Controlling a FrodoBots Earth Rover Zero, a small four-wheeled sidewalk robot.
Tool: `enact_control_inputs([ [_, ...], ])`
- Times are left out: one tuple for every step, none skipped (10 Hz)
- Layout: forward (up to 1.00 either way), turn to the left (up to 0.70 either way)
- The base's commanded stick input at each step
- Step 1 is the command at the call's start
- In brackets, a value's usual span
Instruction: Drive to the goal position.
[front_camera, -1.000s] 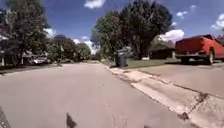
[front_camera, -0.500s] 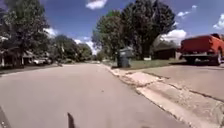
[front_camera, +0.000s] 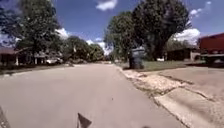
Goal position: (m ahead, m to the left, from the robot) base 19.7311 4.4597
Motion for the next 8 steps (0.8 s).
enact_control_inputs([
  [0.85, 0.0],
  [0.85, 0.0],
  [0.85, 0.0],
  [0.85, 0.0],
  [0.85, 0.0],
  [0.85, 0.0],
  [0.85, 0.0],
  [0.85, 0.0],
])
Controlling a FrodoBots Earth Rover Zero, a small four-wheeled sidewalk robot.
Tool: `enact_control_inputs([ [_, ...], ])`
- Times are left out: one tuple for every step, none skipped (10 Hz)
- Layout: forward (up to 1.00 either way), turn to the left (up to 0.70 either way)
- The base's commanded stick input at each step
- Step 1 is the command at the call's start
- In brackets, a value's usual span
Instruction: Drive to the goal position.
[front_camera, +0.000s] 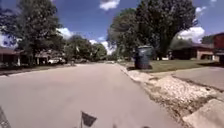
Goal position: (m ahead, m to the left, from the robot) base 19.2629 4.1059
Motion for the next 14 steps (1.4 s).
enact_control_inputs([
  [0.85, 0.0],
  [0.85, 0.0],
  [0.85, 0.0],
  [0.85, 0.0],
  [0.85, 0.0],
  [0.85, 0.0],
  [0.85, 0.0],
  [0.85, 0.0],
  [0.85, 0.0],
  [0.85, 0.0],
  [0.85, 0.0],
  [0.85, 0.0],
  [0.85, 0.0],
  [0.85, 0.0],
])
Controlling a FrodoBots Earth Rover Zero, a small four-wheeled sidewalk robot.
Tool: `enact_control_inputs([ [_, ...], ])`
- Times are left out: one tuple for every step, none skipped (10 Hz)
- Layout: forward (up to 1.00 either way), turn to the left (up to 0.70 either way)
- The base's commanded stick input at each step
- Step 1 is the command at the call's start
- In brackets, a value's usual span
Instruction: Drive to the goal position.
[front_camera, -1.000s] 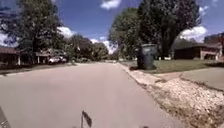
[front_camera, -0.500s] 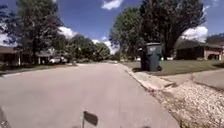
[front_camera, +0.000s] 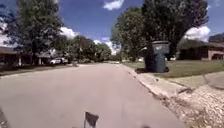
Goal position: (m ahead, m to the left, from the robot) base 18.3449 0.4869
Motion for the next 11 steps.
enact_control_inputs([
  [0.85, 0.0],
  [0.85, 0.0],
  [0.85, 0.0],
  [0.85, 0.0],
  [0.85, 0.0],
  [0.85, 0.0],
  [0.85, 0.0],
  [0.85, -0.06],
  [0.85, -0.18],
  [0.85, -0.28],
  [0.85, -0.34],
])
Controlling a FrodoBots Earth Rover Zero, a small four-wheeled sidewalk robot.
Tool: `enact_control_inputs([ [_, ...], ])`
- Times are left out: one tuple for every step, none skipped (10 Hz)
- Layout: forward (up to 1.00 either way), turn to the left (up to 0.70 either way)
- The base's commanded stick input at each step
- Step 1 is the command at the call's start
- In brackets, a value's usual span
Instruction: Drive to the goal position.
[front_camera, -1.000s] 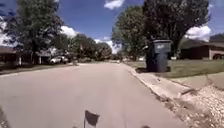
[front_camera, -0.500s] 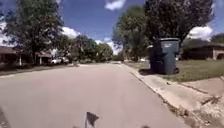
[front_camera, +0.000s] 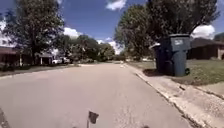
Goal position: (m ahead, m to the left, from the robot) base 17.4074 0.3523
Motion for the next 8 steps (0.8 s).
enact_control_inputs([
  [0.85, -0.31],
  [0.85, -0.14],
  [0.85, 0.02],
  [0.85, 0.02],
  [0.85, 0.02],
  [0.85, 0.02],
  [0.85, 0.02],
  [0.85, 0.02],
])
